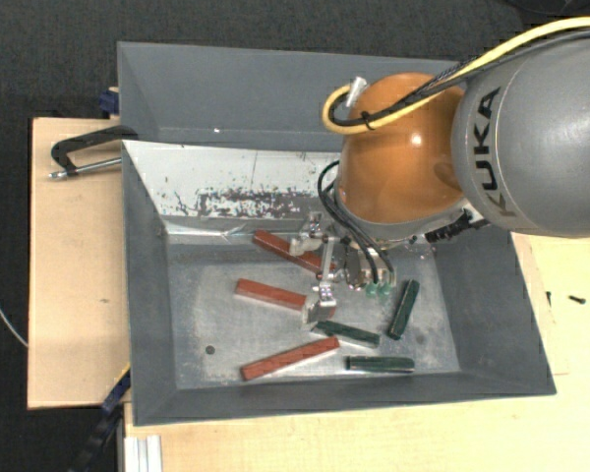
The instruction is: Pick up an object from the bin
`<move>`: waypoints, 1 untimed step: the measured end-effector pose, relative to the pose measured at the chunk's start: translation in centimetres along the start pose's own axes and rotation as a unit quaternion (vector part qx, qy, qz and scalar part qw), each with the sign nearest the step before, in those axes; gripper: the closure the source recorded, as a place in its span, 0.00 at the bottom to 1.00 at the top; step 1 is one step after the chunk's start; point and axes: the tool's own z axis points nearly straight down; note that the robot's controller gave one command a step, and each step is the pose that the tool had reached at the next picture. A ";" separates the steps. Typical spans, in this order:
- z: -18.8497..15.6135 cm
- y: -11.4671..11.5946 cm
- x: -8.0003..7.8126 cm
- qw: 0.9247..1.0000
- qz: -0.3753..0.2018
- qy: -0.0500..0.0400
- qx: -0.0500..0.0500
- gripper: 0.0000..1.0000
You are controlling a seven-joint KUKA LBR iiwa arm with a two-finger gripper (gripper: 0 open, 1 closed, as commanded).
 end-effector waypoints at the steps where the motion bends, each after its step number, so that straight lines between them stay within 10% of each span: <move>1: 0.0 0.0 0.0 1.000 0.000 0.000 0.000 0.00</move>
Offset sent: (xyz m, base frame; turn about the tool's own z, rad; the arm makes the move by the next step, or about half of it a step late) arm 0.0712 -0.0149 -0.1324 -0.2416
